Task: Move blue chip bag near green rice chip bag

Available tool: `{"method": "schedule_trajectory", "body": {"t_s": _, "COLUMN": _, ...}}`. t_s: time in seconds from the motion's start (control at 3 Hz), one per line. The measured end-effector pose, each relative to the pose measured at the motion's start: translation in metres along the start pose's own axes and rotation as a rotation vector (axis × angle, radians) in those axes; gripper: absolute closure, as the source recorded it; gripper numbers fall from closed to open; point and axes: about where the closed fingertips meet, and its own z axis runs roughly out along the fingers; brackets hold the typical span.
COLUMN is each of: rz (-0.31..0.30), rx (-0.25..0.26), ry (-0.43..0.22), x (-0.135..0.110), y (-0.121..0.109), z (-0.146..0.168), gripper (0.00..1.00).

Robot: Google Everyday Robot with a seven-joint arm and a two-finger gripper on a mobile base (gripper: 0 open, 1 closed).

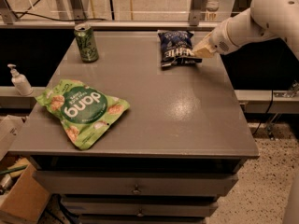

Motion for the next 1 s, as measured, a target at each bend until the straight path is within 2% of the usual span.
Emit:
{"method": "schedule_trajectory", "body": {"t_s": 0.33, "rz": 0.000, "rx": 0.010, "ry": 0.001, "x": -0.003, "y": 0.001, "z": -0.019, "gripper": 1.00}}
{"method": "schedule_trajectory", "body": {"t_s": 0.67, "rz": -0.002, "rx": -0.003, "ry": -0.003, "x": -0.008, "y": 0.005, "z": -0.027, "gripper": 0.84}}
{"method": "schedule_trajectory", "body": {"t_s": 1.0, "rz": -0.006, "rx": -0.015, "ry": -0.006, "x": -0.013, "y": 0.006, "z": -0.027, "gripper": 0.61}}
